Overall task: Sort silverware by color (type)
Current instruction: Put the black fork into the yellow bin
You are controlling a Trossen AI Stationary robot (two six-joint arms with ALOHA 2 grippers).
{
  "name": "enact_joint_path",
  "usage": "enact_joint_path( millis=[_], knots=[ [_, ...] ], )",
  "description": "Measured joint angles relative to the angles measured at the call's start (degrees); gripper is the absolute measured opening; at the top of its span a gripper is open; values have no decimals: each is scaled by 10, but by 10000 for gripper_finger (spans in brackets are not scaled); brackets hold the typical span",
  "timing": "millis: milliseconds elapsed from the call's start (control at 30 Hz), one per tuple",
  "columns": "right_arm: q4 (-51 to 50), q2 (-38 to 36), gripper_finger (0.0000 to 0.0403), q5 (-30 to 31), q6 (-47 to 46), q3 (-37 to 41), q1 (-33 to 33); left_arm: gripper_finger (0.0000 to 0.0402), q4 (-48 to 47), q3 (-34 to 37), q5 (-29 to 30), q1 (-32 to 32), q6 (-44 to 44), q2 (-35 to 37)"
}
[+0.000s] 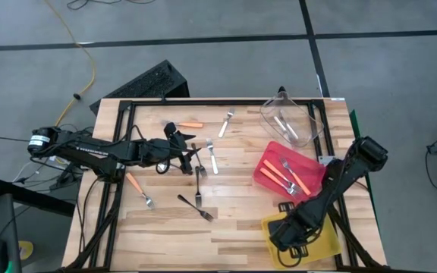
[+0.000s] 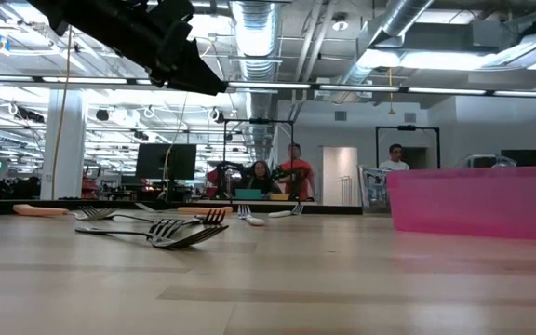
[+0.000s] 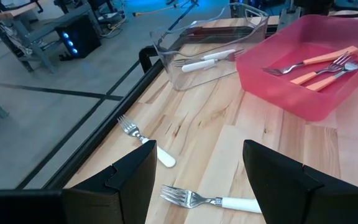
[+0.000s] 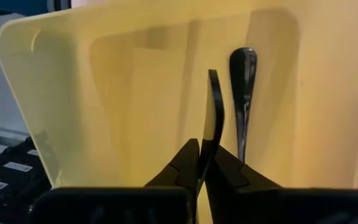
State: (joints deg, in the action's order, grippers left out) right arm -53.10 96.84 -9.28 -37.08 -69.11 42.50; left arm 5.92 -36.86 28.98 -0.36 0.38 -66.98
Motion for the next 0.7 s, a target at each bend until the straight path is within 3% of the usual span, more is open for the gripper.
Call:
enact_joint_path(
  millis=[700],
  knots=[
    [-4,0,160,3,-8,0,-7,226,0,0,-15,0,-8,0]
  ],
)
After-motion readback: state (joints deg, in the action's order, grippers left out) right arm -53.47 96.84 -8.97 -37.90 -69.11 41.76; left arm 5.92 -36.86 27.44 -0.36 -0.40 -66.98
